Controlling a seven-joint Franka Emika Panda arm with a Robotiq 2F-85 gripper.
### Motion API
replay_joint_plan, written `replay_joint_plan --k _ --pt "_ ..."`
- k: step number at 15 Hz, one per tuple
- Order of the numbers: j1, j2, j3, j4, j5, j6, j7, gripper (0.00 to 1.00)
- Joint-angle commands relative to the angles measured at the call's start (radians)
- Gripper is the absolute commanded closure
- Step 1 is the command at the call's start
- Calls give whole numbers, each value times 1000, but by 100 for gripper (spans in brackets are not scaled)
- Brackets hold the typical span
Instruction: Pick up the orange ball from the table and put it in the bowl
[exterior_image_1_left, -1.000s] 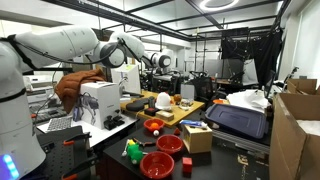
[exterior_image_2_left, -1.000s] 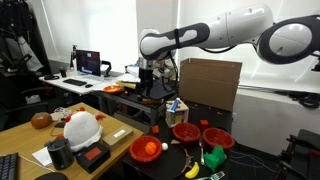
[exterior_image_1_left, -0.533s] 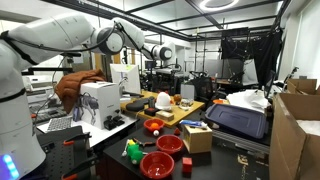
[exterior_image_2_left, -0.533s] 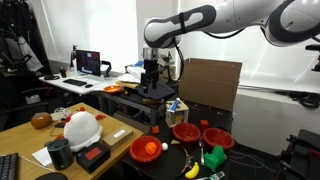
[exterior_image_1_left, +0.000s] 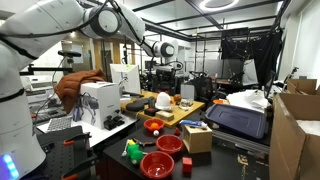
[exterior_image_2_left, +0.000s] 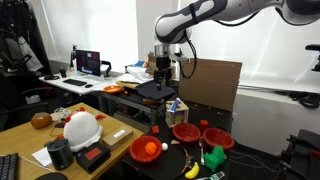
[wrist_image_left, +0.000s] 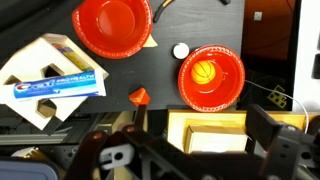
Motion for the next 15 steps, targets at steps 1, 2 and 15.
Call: replay_joint_plan --k 1,2,15 --pt "-14 -155 -31 -233 -8 98 32 0" --pt "-15 -180 -41 -274 -19 130 36 0" --pt "-80 -532 -72 -878 -4 518 21 0"
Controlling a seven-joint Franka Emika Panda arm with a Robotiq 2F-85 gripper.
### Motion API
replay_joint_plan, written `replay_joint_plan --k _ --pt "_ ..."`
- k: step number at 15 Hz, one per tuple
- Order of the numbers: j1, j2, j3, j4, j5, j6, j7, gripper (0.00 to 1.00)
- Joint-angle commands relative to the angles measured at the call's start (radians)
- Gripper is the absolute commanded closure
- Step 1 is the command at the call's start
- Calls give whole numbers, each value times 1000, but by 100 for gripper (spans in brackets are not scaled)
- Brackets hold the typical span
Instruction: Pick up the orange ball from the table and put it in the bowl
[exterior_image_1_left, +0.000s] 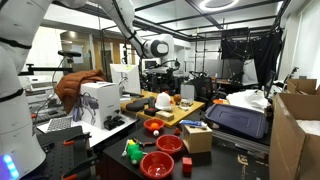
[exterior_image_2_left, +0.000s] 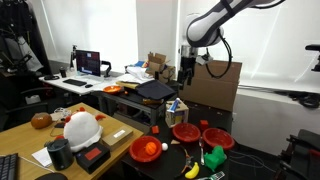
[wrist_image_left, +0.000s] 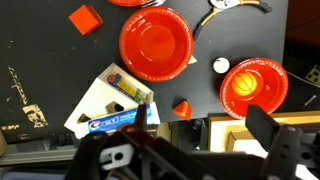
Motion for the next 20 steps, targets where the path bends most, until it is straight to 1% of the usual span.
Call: replay_joint_plan --k 1,8,11,12,13,14,16,20 --pt "-19 -167 4 -246 9 111 -3 0" --pt "-22 -423 1 -624 4 275 -17 0" --pt "-14 -561 2 -795 21 326 -31 0" --pt "-11 -597 -1 -837 18 330 -21 0" --pt "-10 -626 -5 -863 -4 309 -4 0" --pt "-8 -516 -7 -758 2 294 -9 0" --pt "-6 -579 -9 -824 0 294 -8 0" --pt "-5 -605 -10 -844 -1 294 -7 0"
